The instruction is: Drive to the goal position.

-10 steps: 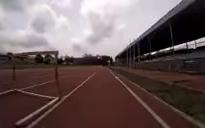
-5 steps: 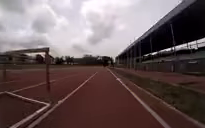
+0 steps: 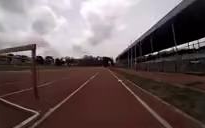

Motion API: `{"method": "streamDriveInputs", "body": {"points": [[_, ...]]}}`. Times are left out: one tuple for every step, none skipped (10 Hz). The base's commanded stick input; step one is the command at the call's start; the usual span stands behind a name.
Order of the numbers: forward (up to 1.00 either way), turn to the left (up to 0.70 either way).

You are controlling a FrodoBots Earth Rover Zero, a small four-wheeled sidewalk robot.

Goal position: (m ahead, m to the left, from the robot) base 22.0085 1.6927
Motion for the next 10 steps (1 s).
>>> {"method": "streamDriveInputs", "body": {"points": [[0.70,0.00],[0.70,0.00],[0.70,0.00],[0.70,0.00],[0.70,0.00],[0.70,0.00],[0.70,0.00],[0.70,0.00],[0.70,0.00],[0.70,0.02]]}}
